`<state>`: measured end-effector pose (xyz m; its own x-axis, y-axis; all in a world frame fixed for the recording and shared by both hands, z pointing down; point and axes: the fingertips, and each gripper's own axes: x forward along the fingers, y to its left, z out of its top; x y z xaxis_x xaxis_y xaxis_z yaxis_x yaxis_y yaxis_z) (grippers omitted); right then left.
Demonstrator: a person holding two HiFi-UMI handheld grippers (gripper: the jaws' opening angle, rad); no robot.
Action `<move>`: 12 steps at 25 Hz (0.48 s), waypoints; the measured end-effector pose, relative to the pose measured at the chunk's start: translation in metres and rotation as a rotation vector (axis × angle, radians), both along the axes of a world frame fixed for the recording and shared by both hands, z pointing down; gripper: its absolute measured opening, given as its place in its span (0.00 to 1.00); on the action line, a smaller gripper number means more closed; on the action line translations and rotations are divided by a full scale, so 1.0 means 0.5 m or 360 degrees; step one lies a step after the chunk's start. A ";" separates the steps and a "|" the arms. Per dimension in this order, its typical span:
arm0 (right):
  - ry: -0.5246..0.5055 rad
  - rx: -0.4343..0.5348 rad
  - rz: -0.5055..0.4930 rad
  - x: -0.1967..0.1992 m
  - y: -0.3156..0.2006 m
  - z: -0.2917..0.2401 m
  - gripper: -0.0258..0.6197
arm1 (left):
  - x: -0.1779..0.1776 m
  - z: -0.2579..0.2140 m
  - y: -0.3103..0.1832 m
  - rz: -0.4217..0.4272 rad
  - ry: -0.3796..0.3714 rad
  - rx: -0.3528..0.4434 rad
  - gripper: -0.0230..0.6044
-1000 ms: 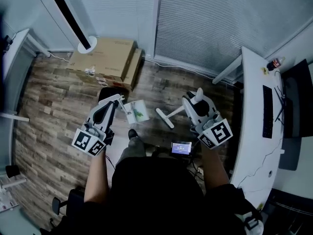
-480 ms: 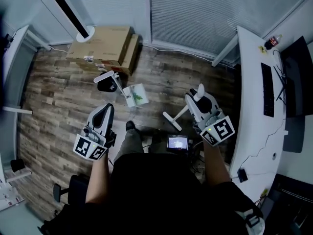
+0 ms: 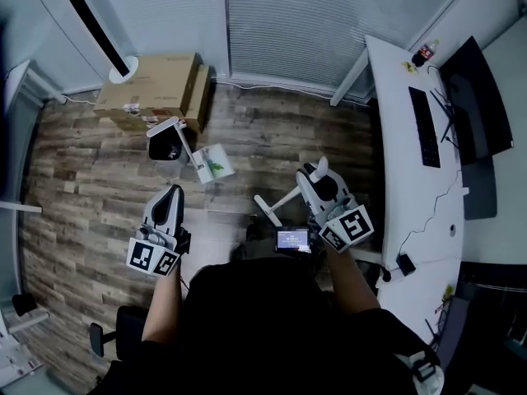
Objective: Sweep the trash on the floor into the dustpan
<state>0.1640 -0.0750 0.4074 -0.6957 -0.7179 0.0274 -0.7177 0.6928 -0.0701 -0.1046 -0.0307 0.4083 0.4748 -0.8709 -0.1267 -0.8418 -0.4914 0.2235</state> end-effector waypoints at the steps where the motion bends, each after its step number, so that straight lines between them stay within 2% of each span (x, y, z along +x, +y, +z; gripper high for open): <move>1: 0.0005 -0.0002 0.0017 -0.002 0.017 -0.003 0.16 | -0.004 -0.003 0.014 0.0010 -0.0016 0.0004 0.03; 5: -0.0001 0.0016 0.0094 -0.013 0.085 -0.017 0.16 | -0.020 -0.017 0.081 0.0073 -0.0057 0.0033 0.03; 9: -0.0002 -0.0002 0.0157 -0.038 0.161 -0.008 0.16 | -0.051 -0.003 0.166 0.0119 0.0017 0.0010 0.03; 12: -0.0007 0.0022 0.0166 -0.068 0.227 -0.015 0.16 | -0.073 -0.004 0.241 0.0122 -0.0011 0.0030 0.03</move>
<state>0.1299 0.0385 0.3999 -0.6170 -0.7868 0.0144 -0.7859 0.6150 -0.0643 -0.1409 0.0899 0.4064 0.5409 -0.8295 -0.1391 -0.8030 -0.5585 0.2080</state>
